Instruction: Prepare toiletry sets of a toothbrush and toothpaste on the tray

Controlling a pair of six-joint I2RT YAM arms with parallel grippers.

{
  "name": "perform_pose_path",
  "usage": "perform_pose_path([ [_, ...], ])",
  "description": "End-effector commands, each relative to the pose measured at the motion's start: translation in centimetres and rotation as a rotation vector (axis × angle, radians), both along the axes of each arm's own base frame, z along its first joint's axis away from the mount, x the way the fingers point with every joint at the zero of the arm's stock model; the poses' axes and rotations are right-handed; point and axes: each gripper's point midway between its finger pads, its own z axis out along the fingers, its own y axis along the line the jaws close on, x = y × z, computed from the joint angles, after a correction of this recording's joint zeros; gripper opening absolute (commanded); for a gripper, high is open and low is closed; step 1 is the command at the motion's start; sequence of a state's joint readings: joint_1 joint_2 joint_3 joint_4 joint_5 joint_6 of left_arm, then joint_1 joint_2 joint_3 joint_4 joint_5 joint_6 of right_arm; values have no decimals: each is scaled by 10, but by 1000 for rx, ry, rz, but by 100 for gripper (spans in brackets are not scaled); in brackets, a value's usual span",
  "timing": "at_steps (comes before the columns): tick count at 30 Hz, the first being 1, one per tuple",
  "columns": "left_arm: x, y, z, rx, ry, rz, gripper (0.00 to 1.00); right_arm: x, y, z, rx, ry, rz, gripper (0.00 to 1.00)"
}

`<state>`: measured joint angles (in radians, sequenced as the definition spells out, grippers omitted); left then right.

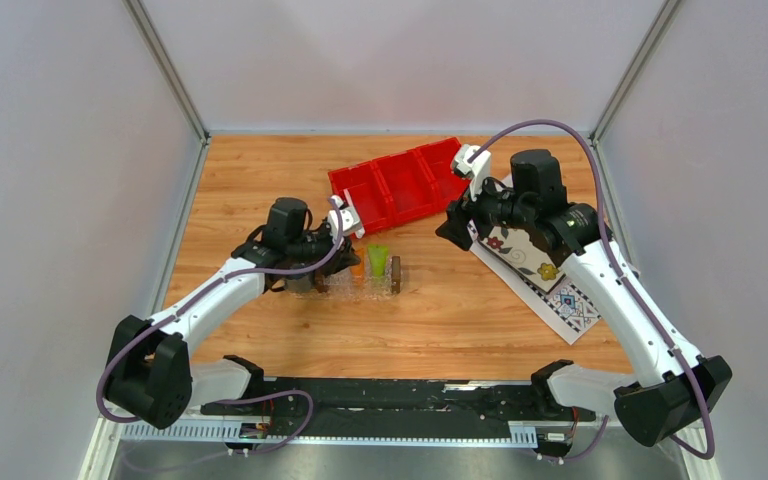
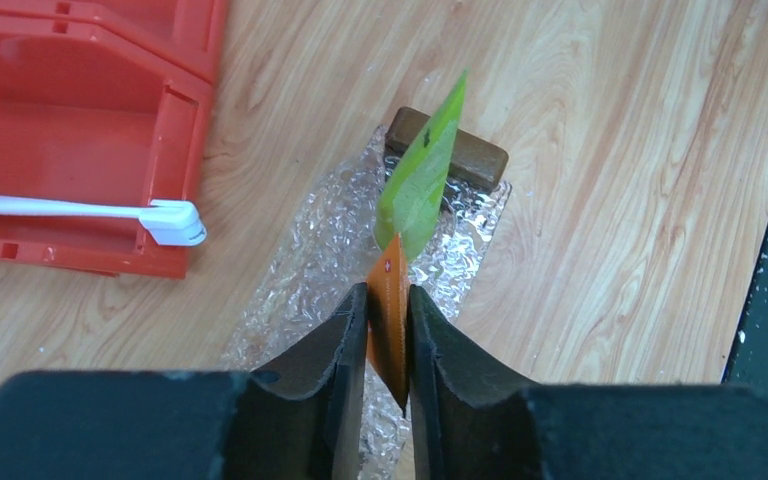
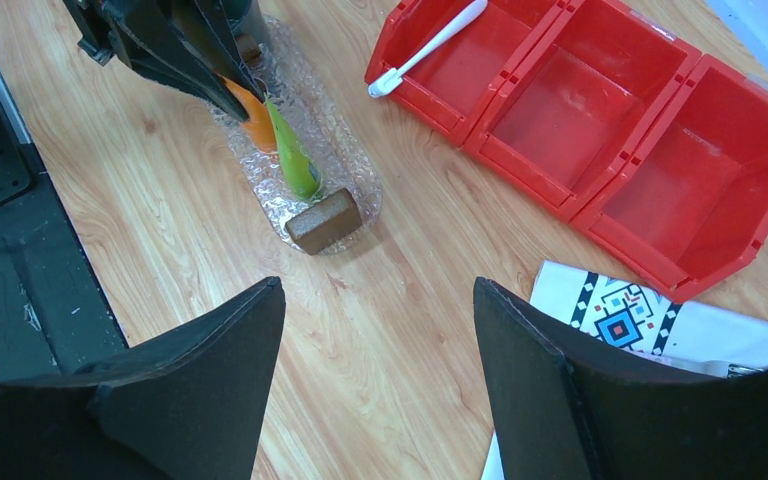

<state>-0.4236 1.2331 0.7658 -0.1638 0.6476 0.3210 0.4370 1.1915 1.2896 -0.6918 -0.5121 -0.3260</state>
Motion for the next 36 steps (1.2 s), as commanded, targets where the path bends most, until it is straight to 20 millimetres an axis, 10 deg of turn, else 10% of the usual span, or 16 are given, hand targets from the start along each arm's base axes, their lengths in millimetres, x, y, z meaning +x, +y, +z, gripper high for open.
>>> perform_pose_path([
  [1,-4,-3,10,9,-46,-85,30,2,3,9,24,-28,13,73],
  [22,6,2,29,73,-131,-110,52,2,4,6,22,-14,21,74],
  [36,-5,0,38,105,-142,-228,42,-1,4,4,21,-13,27,74],
])
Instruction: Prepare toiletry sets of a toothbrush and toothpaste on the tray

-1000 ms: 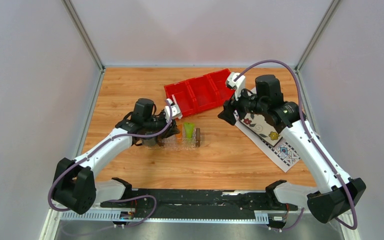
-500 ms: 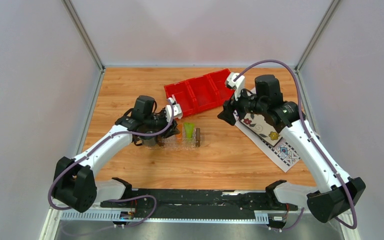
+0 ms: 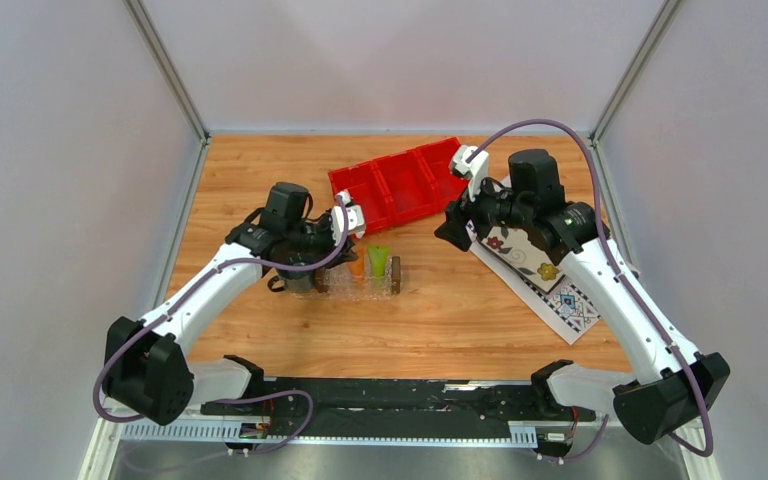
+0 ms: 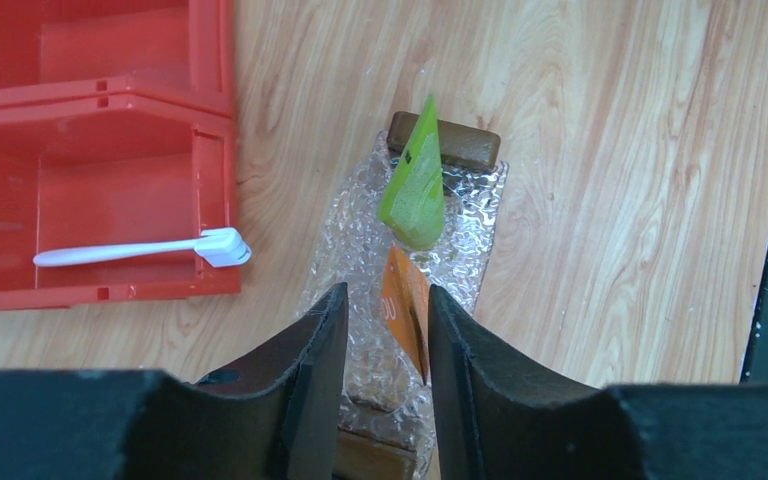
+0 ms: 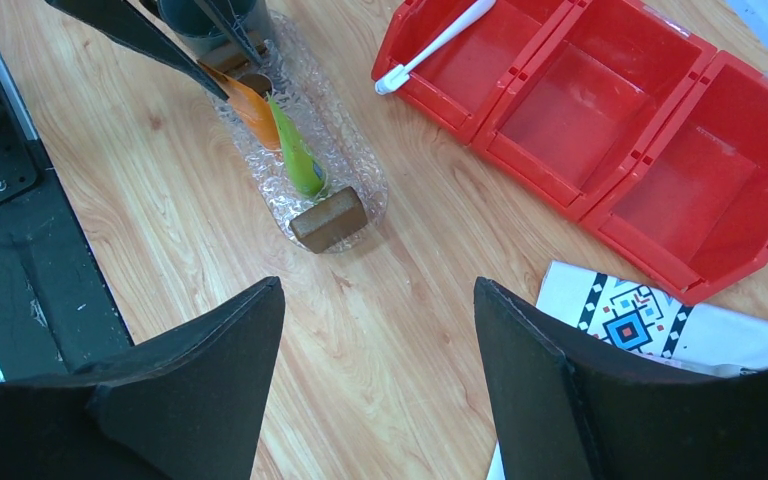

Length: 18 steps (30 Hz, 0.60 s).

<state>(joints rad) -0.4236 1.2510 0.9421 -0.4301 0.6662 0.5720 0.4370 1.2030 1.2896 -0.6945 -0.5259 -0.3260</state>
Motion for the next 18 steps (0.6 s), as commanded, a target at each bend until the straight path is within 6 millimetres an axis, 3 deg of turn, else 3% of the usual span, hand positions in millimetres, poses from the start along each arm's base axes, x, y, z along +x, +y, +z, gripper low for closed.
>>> perform_pose_path([
  [1,-5,-5,13,-3,-42,-99,41,0,2,7,20,-29,14,74],
  [9,-15,-5,9,20,-54,-197,34,0,2,7,19,-29,14,74],
  [18,-10,-6,7,46,-72,-229,20,0,2,4,15,-18,15,74],
])
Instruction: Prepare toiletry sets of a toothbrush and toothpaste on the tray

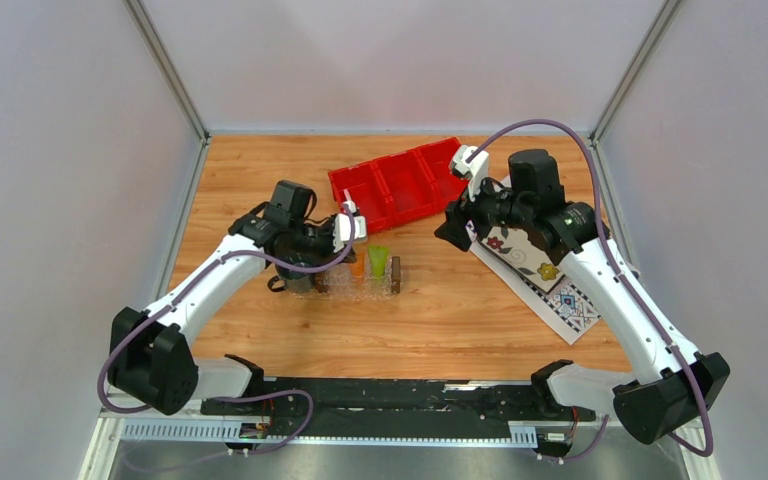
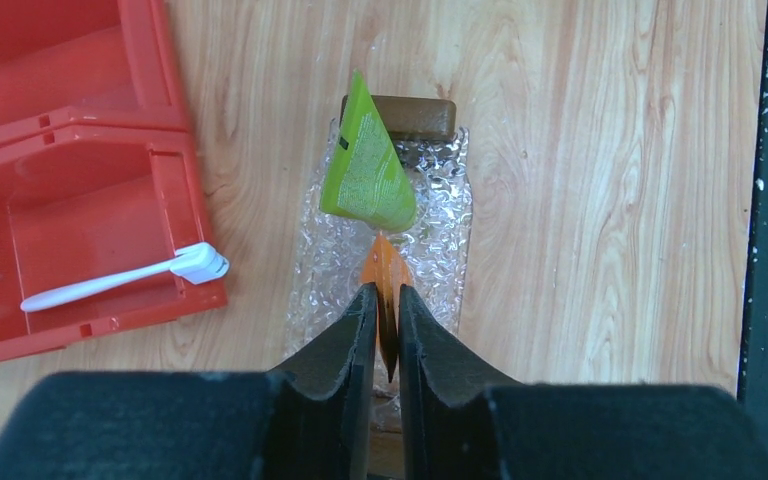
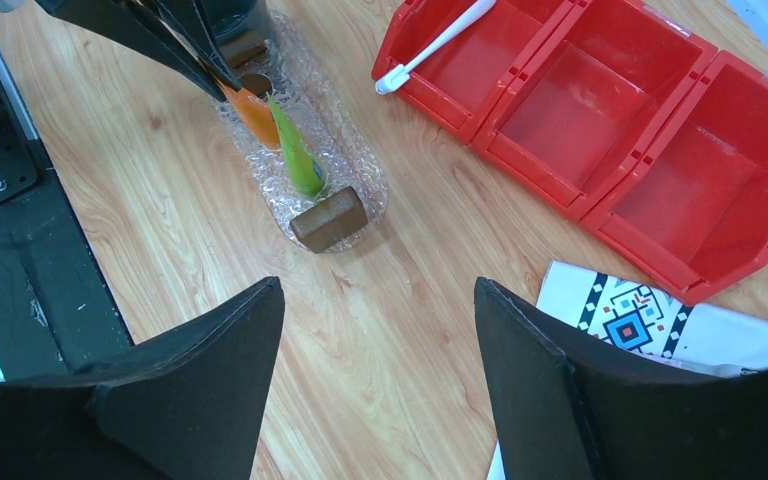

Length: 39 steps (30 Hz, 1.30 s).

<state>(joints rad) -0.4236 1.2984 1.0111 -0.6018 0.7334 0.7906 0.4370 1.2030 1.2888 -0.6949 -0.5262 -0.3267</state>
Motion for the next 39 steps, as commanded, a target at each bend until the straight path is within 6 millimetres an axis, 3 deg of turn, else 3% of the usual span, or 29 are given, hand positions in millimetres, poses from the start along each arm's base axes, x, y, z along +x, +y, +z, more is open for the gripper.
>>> perform_pose_path([
  [1,5,-6,13,-19,-52,-64,19,0,2,4,16,-19,15,74],
  [10,13,-5,10,10,-74,-65,19,1,3,3,16,-9,21,74],
  [14,15,-3,10,23,-84,-57,32,1,5,2,14,-6,25,74],
  [21,18,0,14,36,-115,-46,43,4,8,-1,16,24,31,74],
  [29,27,4,48,-46,-161,46,57,6,17,-8,4,57,62,73],
  [34,34,17,77,-155,-165,153,59,7,31,-12,-32,62,115,73],
  [39,20,30,89,-233,-134,203,59,10,54,-27,-83,77,194,73],
])
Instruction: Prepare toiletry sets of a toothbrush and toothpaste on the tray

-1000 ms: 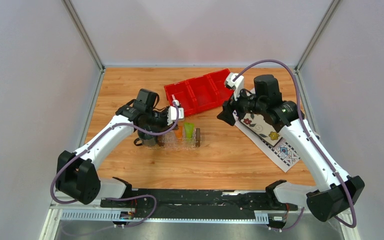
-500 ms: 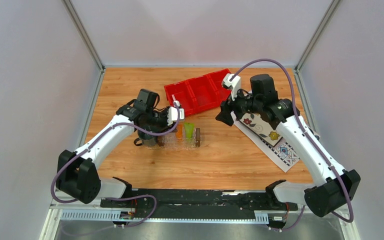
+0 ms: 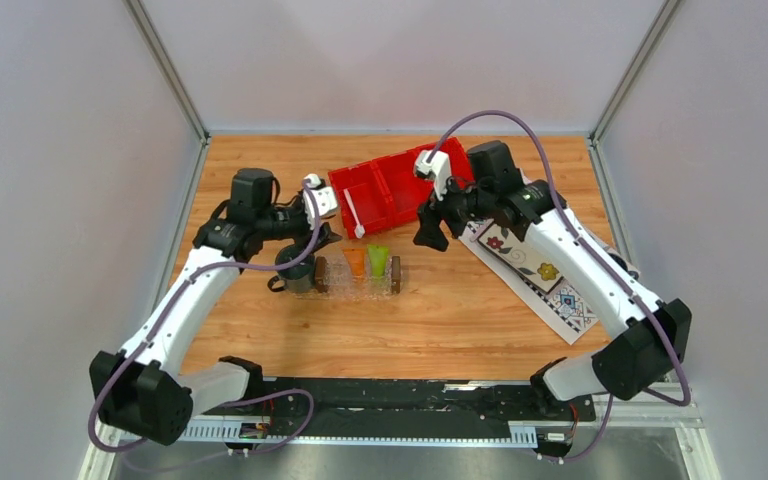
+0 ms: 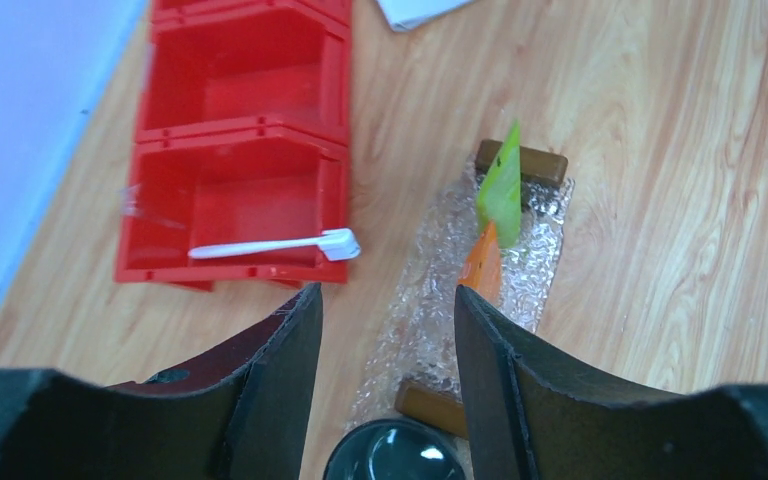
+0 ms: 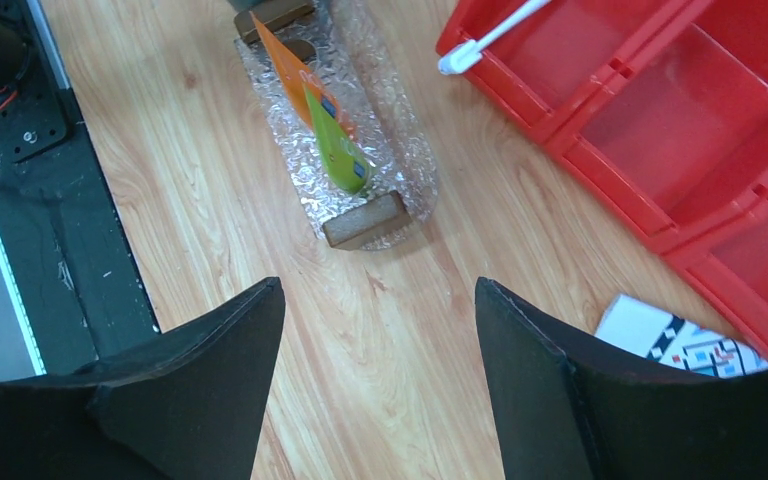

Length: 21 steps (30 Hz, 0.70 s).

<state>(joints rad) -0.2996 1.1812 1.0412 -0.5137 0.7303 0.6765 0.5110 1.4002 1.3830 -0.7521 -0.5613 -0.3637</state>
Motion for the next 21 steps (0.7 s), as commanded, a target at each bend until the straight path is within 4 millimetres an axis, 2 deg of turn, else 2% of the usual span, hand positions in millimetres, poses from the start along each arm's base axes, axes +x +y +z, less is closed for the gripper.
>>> perform_pose_path([
  [1,-15,6,36,-138,-24,30,59,1,22,6,-15,-45,101,73],
  [9,-41,27,43,-201,-31,92,59,2,59,-5,-86,-76,244,71],
  [10,-45,29,44,-204,-36,99,59,1,65,-12,-105,-72,270,70],
  [21,-56,40,27,-179,-41,113,59,2,92,-51,-247,-105,340,64],
])
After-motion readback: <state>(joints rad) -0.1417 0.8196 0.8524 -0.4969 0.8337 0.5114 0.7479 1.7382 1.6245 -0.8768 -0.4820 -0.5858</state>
